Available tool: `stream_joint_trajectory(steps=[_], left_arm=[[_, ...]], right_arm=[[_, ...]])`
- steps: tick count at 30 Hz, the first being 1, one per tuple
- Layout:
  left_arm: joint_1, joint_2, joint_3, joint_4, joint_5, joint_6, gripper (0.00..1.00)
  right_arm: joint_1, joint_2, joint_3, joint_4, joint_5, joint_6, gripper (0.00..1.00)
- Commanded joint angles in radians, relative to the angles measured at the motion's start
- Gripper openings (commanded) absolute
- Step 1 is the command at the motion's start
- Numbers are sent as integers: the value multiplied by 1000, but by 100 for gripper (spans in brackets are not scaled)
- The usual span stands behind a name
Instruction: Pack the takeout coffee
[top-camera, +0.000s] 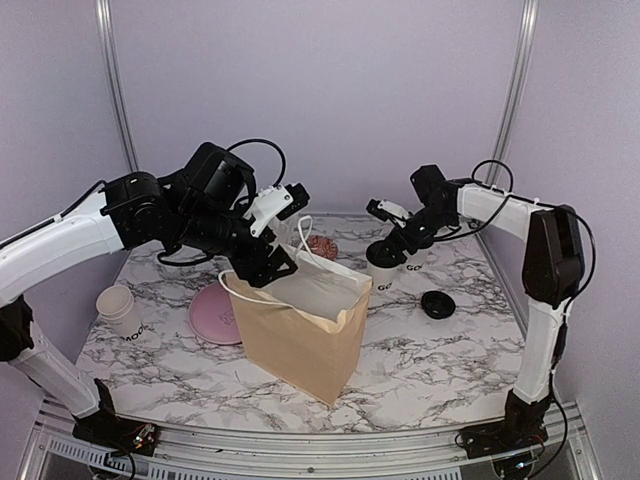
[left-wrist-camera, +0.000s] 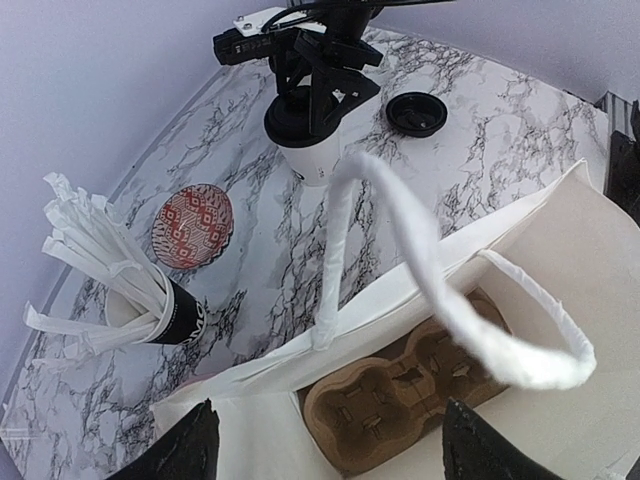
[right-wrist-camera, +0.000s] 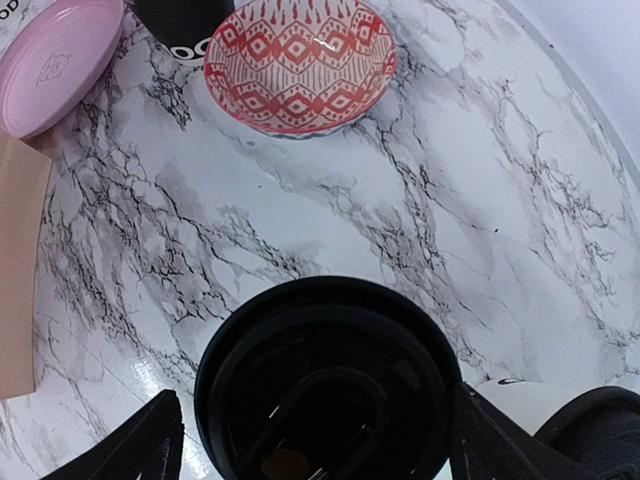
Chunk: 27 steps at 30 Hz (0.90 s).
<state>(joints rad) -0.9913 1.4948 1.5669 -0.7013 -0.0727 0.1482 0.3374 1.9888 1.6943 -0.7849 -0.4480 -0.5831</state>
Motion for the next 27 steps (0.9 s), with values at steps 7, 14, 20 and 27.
stream_joint_trajectory(steps=[7, 14, 20, 27], left_arm=[[-3, -44, -18, -12, -3, -32, 77], [-3, -51, -15, -12, 8, -37, 77], [-3, -52, -17, -12, 19, -48, 77], [-3, -65, -25, -11, 9, -45, 77]], right_arm=[[8, 25, 48, -20, -18, 11, 75], [12, 15, 26, -27, 29, 6, 82], [12, 20, 28, -17, 43, 23, 70], [14, -34, 13, -34, 19, 27, 62]])
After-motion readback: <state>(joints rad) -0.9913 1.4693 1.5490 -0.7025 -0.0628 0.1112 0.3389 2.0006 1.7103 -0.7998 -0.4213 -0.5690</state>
